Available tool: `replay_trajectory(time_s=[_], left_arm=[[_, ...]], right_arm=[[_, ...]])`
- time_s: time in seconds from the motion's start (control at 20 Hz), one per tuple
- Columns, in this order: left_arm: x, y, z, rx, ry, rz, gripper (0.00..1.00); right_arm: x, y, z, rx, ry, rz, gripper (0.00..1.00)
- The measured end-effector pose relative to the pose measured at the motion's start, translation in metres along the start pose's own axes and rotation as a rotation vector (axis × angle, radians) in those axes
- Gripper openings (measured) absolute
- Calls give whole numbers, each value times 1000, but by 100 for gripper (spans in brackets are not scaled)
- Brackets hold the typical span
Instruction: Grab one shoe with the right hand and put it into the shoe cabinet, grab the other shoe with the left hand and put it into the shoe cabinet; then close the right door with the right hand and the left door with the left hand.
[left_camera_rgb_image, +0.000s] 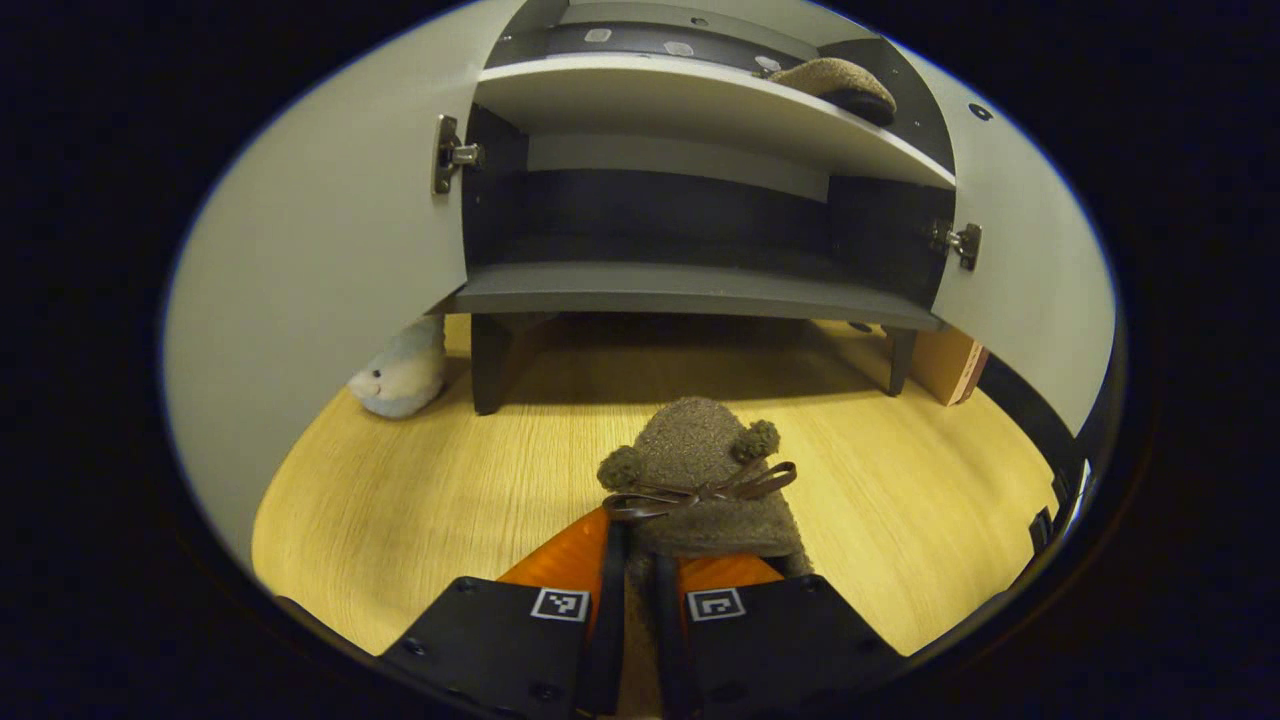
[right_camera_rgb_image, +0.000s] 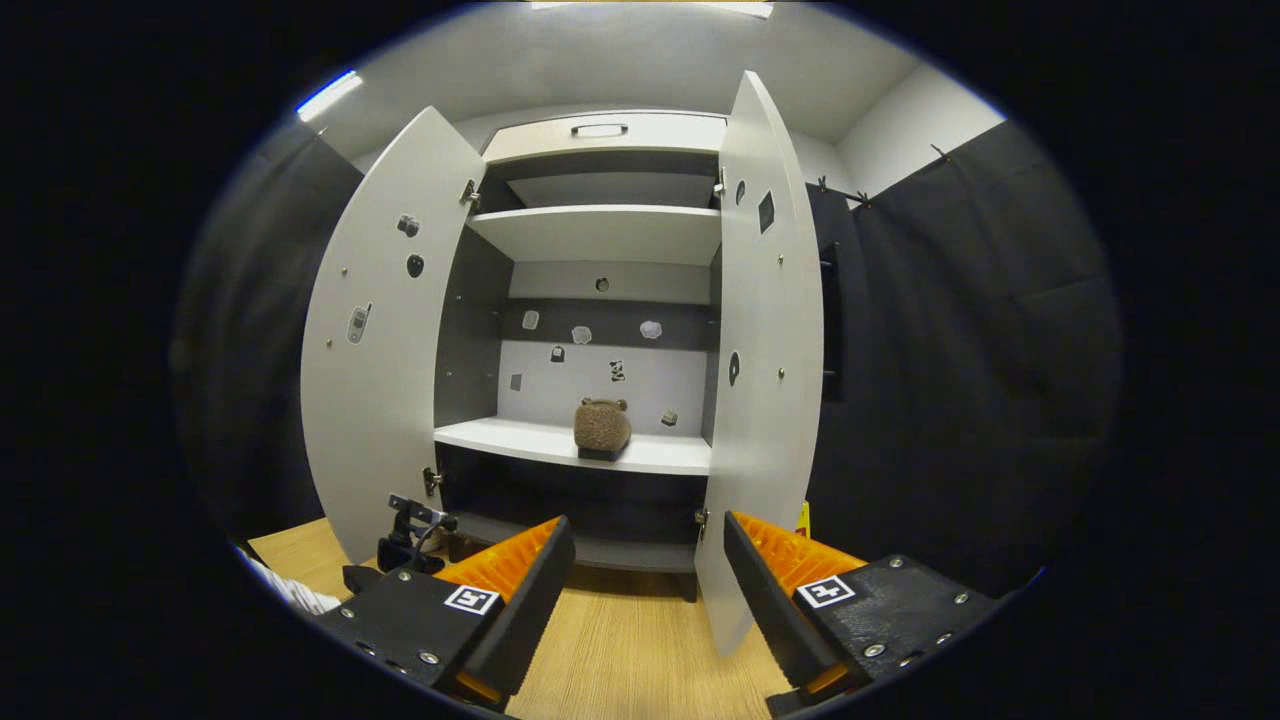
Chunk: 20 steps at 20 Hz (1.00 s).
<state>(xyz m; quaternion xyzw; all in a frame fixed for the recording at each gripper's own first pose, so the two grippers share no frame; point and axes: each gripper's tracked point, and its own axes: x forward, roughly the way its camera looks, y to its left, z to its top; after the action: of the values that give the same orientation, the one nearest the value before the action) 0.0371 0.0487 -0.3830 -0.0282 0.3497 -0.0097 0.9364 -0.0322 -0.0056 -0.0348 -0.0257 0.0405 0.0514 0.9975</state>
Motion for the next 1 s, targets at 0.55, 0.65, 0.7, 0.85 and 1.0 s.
replay_trajectory(time_s=[0.55, 0.65, 0.7, 0.85, 1.0], left_arm=[[-172, -35, 211, -63, -296, 51, 20], [-173, -44, 270, -101, -323, 16, 20], [-169, -47, 305, -98, -349, -3, 19], [-149, -55, 389, -42, -415, -10, 20], [-78, -62, 457, -24, -399, -11, 20]], right_arm=[[24, 25, 2, 57, -47, 68, 92], [27, 23, 4, 72, -53, 69, 92], [28, 22, 6, 80, -57, 69, 92], [31, 9, 11, 79, -71, 41, 93], [31, -5, 14, 70, -72, 10, 93]])
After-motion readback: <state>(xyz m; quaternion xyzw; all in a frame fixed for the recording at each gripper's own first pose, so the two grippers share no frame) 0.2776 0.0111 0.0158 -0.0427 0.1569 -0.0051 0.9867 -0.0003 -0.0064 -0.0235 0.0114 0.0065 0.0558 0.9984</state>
